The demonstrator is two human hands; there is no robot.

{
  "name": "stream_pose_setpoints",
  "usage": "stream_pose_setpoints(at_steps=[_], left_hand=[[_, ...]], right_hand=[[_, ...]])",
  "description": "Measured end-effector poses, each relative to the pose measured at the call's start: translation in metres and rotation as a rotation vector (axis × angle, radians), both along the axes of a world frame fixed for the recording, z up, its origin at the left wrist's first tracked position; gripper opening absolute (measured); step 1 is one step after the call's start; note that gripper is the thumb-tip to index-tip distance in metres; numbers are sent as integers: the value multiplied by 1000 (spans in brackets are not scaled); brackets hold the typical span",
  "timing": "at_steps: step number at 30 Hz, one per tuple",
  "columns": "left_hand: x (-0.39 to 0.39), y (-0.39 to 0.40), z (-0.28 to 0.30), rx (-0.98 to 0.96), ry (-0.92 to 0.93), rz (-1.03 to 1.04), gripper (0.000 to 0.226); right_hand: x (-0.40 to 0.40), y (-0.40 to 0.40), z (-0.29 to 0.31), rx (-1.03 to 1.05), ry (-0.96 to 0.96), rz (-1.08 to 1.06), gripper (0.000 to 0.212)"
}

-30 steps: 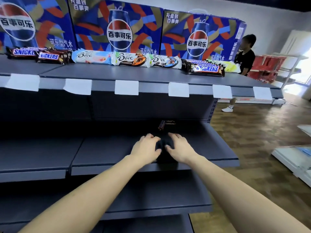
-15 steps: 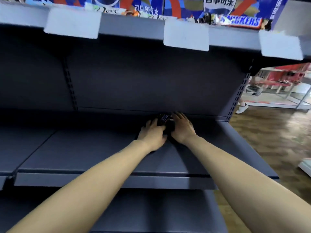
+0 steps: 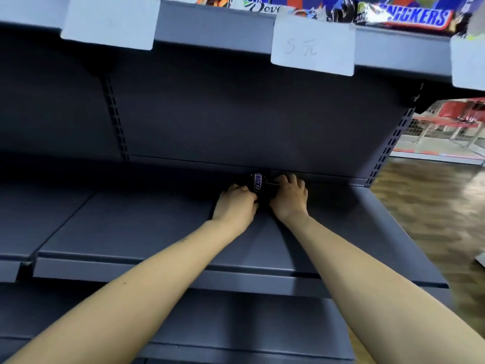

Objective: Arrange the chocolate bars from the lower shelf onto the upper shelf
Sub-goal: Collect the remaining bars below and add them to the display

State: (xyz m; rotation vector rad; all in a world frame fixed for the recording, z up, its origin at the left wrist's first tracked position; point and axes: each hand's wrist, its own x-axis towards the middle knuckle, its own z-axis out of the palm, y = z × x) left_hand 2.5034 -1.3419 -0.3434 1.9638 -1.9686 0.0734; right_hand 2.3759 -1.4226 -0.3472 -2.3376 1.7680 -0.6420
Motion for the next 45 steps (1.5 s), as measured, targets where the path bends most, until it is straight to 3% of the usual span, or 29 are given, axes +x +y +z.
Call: stream_pose_setpoints(at_steps=[4, 8, 14, 19, 22, 24, 31, 37, 41, 45], left_hand=[[-9, 21, -3, -67, -40, 8, 27], [-26, 41, 0, -62, -96, 82, 28], [-46, 75, 19, -11, -28, 13, 24], [-31, 91, 25, -128, 123, 27, 28], [-10, 93, 17, 9, 129, 80, 47], [-1, 95, 14, 96, 172, 51, 44], [4, 112, 23, 135, 385, 100, 30], [-1, 115, 30, 190, 367, 85, 44], [-5, 119, 33, 196, 378, 80, 29], [-4, 127, 36, 221, 368, 59, 34]], right_hand=[[-6, 15, -5, 48, -65, -37, 44], [-17, 36, -6, 23, -188, 66, 38], [-44, 73, 5, 170, -466, 126, 54], [-56, 96, 5, 175, -486, 153, 48], [-59, 104, 4, 206, -470, 147, 43], [-59, 108, 5, 214, -470, 129, 41], [-62, 124, 14, 259, -546, 67, 39], [-66, 129, 18, 331, -579, 68, 38], [-66, 131, 18, 308, -547, 77, 36], [-61, 145, 13, 201, -442, 3, 32]])
